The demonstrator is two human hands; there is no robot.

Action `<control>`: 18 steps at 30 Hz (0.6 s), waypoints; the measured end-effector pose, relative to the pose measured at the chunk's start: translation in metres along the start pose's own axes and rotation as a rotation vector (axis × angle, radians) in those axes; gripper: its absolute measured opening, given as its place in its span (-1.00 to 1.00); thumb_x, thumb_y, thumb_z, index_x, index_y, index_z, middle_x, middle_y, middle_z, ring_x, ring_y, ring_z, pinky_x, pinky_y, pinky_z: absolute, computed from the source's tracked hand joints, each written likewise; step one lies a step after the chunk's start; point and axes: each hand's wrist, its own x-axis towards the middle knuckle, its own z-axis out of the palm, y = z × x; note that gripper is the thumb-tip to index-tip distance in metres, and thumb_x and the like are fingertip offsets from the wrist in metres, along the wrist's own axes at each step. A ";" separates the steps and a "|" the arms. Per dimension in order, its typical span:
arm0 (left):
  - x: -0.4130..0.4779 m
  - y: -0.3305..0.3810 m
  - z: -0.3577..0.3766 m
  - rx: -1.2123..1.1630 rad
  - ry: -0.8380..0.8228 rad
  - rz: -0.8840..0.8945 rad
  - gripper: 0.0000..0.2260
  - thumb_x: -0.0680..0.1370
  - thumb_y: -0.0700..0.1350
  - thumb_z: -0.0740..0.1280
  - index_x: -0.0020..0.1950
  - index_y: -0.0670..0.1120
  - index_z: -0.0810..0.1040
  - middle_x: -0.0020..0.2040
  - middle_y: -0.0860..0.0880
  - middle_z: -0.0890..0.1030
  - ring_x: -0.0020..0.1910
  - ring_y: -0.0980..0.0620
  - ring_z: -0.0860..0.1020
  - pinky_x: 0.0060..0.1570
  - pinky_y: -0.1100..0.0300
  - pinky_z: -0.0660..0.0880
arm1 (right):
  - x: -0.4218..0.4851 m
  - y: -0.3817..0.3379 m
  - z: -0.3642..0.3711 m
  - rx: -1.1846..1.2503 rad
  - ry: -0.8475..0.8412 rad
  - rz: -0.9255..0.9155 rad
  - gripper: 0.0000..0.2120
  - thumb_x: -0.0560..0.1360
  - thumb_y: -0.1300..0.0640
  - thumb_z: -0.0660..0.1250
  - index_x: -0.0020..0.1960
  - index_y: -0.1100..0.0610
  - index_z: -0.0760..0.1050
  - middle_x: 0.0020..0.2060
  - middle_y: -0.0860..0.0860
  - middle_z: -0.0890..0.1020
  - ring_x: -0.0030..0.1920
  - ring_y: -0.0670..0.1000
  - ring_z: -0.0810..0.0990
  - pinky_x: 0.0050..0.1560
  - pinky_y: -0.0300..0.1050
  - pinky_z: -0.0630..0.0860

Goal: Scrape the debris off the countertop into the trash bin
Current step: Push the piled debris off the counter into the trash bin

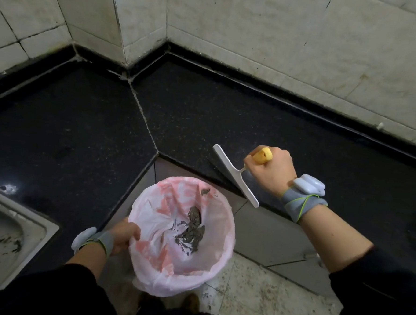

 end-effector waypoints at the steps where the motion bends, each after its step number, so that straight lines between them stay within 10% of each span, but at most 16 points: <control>1: 0.003 -0.008 0.001 -0.004 0.018 -0.005 -0.57 0.42 -0.52 0.11 0.25 -0.28 0.42 -0.20 -0.22 0.49 -0.32 -0.16 0.43 -0.39 0.24 0.41 | -0.001 0.002 -0.001 -0.002 0.000 0.003 -0.73 0.37 -0.04 0.22 -0.22 0.14 0.57 -0.29 0.04 0.65 -0.20 0.17 0.57 -0.17 0.00 0.55; 18: 0.057 -0.027 0.024 0.178 0.098 0.027 -0.46 0.29 -0.40 0.27 0.28 -0.21 0.47 0.14 -0.29 0.55 -0.01 -0.32 0.56 -0.10 -0.06 0.58 | -0.028 0.027 -0.015 0.019 0.088 0.071 -0.80 0.44 0.02 0.26 -0.14 0.10 0.61 -0.22 0.10 0.67 -0.14 0.22 0.58 -0.15 -0.05 0.52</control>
